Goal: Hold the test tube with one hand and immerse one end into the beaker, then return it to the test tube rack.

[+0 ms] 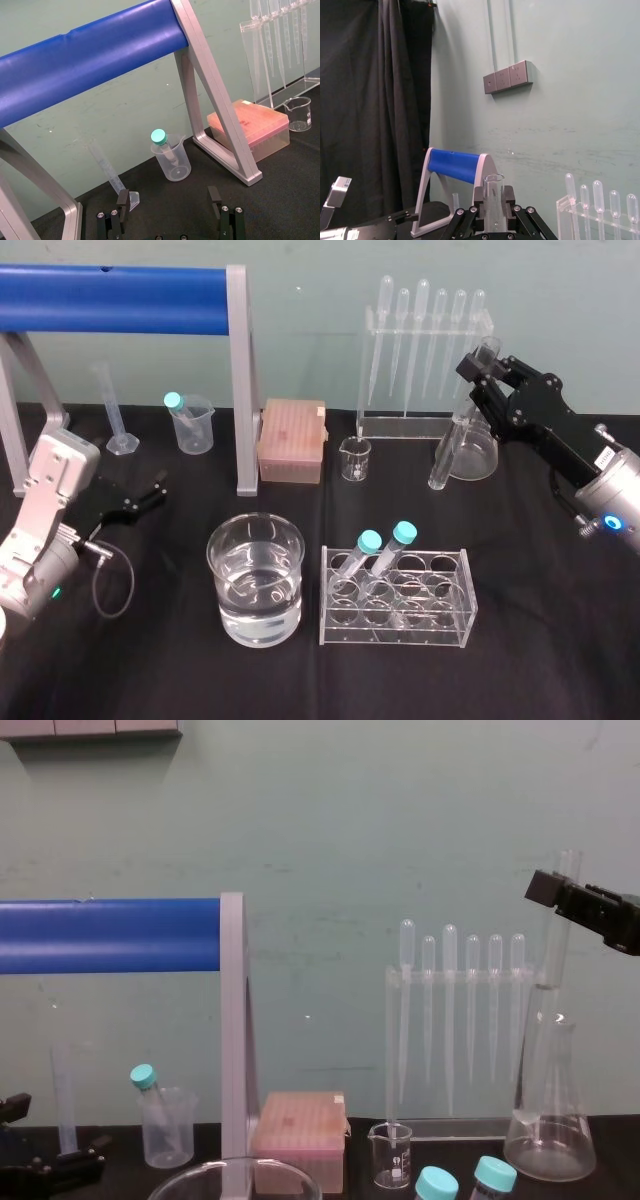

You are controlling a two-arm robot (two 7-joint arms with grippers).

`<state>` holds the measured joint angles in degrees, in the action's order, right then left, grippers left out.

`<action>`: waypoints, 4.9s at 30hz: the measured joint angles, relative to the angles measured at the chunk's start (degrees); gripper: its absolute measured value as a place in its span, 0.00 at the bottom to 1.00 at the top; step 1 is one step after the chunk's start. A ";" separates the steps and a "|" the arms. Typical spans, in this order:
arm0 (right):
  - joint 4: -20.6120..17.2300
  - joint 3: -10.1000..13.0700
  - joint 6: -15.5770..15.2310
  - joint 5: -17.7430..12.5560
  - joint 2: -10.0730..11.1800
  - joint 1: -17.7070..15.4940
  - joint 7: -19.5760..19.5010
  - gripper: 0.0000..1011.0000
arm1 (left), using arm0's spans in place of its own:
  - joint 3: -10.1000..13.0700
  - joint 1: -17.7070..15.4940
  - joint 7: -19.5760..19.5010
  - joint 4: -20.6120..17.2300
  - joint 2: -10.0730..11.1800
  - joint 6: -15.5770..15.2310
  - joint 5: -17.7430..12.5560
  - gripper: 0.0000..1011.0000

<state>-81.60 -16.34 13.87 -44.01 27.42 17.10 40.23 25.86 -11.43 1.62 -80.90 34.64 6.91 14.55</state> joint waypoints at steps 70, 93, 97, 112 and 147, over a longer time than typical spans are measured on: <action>10.94 -19.00 -5.98 -7.22 -9.73 17.28 24.54 0.23 | 0.00 0.00 0.00 0.00 0.00 0.00 0.00 0.99; 20.93 -24.91 -4.71 -1.53 -11.76 20.97 23.26 0.23 | 0.00 0.00 0.00 0.00 0.00 0.00 0.00 0.99; 21.40 -25.40 -4.91 -0.63 -11.81 21.16 22.90 0.23 | 0.00 0.00 0.00 0.00 0.00 0.00 0.00 0.99; 22.42 -26.36 -5.77 1.71 -11.75 21.29 22.31 0.23 | 0.00 0.00 0.00 0.00 0.00 0.00 0.00 0.99; 22.26 -26.23 -5.72 1.43 -11.75 21.22 22.47 0.23 | 0.00 0.00 0.00 0.00 0.00 0.00 0.00 0.99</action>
<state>-59.34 -42.57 8.16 -42.58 15.67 38.33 62.70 25.86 -11.43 1.62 -80.90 34.65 6.91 14.55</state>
